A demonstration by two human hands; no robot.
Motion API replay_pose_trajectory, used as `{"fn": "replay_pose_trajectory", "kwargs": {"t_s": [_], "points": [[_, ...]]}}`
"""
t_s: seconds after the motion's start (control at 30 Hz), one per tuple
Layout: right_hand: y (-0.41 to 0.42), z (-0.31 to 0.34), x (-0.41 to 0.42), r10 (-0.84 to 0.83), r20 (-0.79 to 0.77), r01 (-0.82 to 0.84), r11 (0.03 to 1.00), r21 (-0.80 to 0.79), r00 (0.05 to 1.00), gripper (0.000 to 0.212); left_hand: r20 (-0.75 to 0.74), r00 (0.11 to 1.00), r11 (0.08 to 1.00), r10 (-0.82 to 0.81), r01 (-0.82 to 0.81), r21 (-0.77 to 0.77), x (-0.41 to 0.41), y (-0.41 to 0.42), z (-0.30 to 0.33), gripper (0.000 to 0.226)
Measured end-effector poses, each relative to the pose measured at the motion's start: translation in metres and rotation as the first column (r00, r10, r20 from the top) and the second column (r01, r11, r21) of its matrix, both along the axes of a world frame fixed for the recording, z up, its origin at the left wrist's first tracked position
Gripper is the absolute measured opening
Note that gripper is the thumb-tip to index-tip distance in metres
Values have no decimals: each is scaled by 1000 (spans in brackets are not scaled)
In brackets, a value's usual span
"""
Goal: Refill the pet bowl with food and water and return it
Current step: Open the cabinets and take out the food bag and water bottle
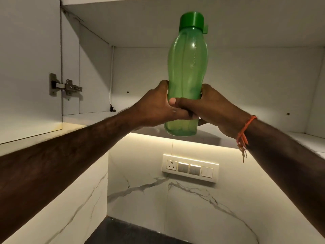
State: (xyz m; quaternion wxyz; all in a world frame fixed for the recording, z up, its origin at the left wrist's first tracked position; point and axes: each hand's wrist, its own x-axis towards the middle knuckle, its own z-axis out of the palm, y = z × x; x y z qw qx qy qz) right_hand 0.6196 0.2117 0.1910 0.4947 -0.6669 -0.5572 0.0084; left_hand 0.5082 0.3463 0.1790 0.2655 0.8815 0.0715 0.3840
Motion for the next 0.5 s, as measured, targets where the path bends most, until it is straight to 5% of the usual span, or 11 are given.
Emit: {"fn": "replay_pose_trajectory", "kwargs": {"t_s": [0.17, 0.3, 0.5], "points": [[-34, -23, -47, 113, 59, -116, 992, 52, 992, 45, 25, 1000, 1000, 7, -8, 12, -54, -30, -27, 102], [-46, -76, -67, 72, 44, -73, 997, 17, 996, 78, -28, 998, 998, 61, -61, 1, -92, -51, -78, 103], [-36, -207, -86, 38, 17, -36, 995, -95, 999, 74, -220, 965, 983, 140, -163, -88, -125, -51, -202, 117]]}}
